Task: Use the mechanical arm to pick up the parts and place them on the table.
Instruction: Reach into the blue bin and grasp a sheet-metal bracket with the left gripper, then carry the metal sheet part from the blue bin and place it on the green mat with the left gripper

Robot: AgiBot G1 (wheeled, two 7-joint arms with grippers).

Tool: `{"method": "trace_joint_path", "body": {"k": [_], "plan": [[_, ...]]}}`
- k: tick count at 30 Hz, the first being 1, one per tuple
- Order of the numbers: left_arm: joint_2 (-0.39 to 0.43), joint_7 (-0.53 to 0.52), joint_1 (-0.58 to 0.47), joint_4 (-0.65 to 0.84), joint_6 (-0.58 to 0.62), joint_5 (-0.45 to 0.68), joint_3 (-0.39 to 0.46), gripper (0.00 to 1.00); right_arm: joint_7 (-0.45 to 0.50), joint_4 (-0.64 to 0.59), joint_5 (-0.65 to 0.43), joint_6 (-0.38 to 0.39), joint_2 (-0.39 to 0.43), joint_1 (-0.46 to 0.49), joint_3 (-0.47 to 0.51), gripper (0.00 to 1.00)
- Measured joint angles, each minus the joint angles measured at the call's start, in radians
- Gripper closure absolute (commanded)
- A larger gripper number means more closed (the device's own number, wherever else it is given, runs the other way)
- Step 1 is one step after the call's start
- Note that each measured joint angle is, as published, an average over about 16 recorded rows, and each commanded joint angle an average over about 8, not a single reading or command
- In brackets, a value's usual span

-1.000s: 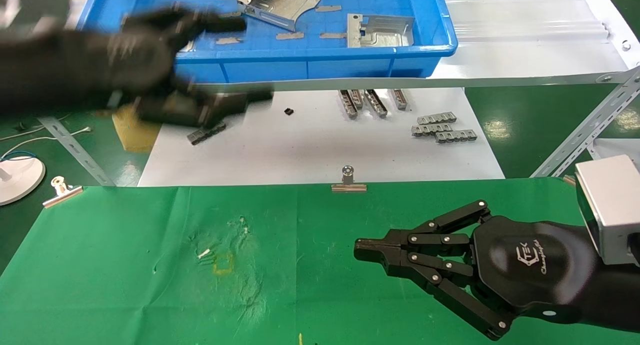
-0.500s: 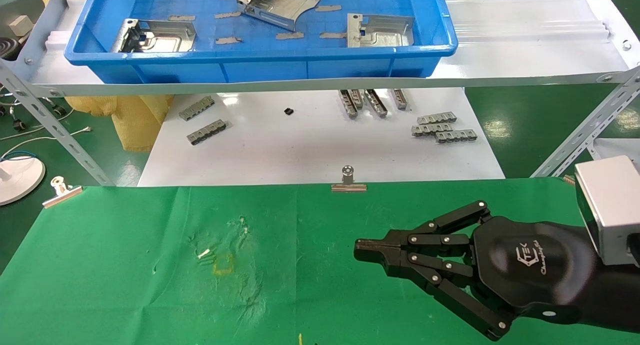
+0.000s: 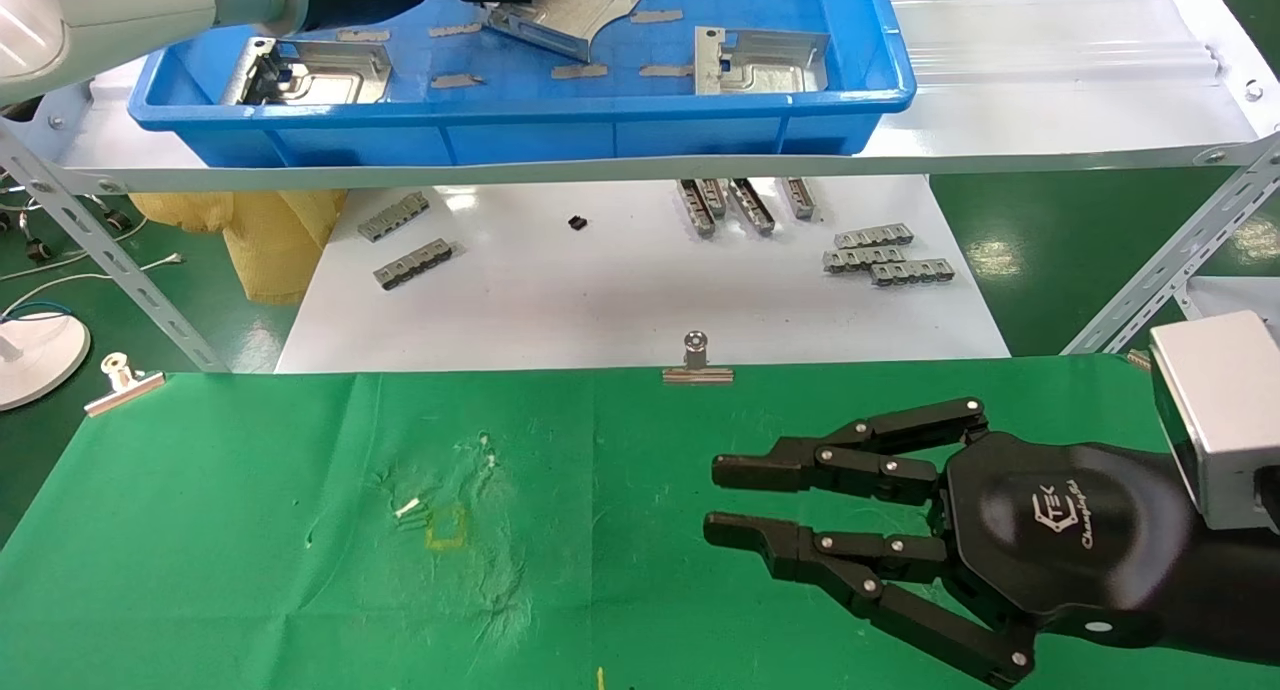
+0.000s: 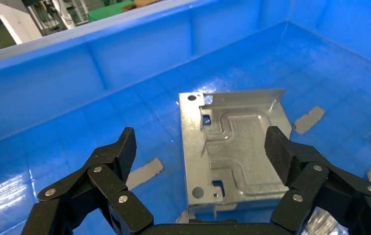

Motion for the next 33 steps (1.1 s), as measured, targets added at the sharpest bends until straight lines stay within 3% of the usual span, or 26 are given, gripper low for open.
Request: {"method": "trace_joint_path", "body": {"k": [15, 33], "plan": [[0.002, -0.105, 0.026, -0.026, -0.036, -0.001, 0.037, 1.0, 0.0, 0.0, 0.0, 0.0, 0.0, 0.0, 0.0, 0.0], [0.004, -0.14, 0.04, -0.087, -0.069, 0.012, 0.114, 1.0, 0.0, 0.0, 0.0, 0.0, 0.0, 0.0, 0.0, 0.0]]}}
